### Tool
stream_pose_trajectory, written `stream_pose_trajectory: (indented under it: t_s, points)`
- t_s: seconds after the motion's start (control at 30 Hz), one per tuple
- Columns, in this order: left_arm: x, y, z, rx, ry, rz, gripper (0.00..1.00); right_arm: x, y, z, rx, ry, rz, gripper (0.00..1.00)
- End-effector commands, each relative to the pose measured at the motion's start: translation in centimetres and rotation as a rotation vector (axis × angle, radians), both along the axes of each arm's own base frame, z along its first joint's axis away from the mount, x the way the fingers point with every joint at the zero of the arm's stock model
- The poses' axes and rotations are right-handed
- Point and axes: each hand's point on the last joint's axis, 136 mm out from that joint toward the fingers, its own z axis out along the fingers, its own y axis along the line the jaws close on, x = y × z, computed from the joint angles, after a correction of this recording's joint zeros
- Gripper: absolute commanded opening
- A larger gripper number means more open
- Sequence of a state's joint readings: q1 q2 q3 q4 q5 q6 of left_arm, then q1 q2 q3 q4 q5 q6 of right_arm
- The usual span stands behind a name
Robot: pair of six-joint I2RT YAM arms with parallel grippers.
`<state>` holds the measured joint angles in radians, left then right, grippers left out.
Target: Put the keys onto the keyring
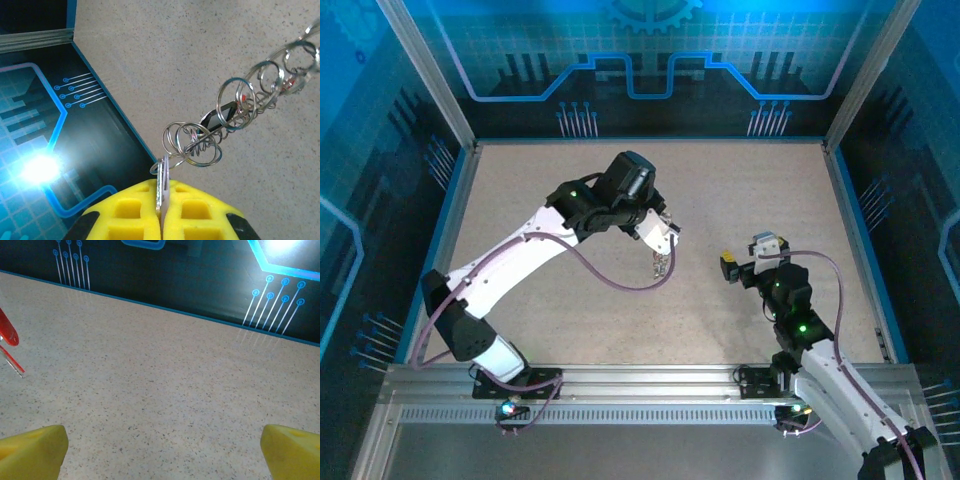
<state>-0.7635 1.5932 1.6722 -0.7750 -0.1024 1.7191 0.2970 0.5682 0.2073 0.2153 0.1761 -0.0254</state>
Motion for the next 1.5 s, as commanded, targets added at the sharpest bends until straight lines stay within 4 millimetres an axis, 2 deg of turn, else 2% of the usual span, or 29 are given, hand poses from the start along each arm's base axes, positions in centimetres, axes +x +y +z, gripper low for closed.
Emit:
stream_pose_trajectory:
  t_s: [0.0, 0.13, 0.3, 0.4, 0.67, 0.9, 1.0, 1.13, 1.33, 1.47]
  points:
    - [0.4, -1.6, -1.0, -0.068, 0.053, -0.023, 0.0, 0.3, -0.5, 0.5, 0.028, -0.019, -0.024, 1.0]
    - [1.1, -1.9, -2.8, -0.062, 0.102, -0.004, 0.0, 0.2, -0.5, 0.4, 0.024, -0.009, -0.021, 1.0]
    - [2.4, -0.6, -5.4, -0.108, 0.188, 0.046, 0.0, 0.3, -0.3, 0.2, 0.013, 0.002, -0.008, 1.0]
    - [3.4, 0.8, -7.3, -0.126, 0.216, 0.09, 0.0, 0.3, -0.3, 0.2, 0.011, 0.003, -0.005, 1.0]
    - [4.2, 4.9, -13.1, -0.142, 0.308, 0.163, 0.0, 0.5, 0.1, 0.1, 0.008, 0.012, 0.01, 1.0]
    - [4.4, 8.3, -16.5, -0.119, 0.384, 0.252, 0.0, 0.5, 0.0, 0.1, 0.003, 0.007, 0.011, 1.0]
    - [4.5, 9.5, -17.7, -0.167, 0.419, 0.299, 0.0, 0.6, 0.0, -0.2, -0.009, 0.004, 0.013, 1.0]
    - [4.8, 11.3, -19.7, -0.19, 0.448, 0.392, 0.05, 0.8, -0.4, -0.4, -0.014, -0.029, -0.017, 1.0]
    - [4.9, 12.8, -22.7, -0.212, 0.529, 0.508, 0.07, 1.0, -0.5, -1.2, -0.022, -0.019, -0.027, 1.0]
    - [5.5, 12.8, -23.6, -0.243, 0.522, 0.544, 0.11, 0.9, -0.5, -1.8, -0.023, -0.001, -0.025, 1.0]
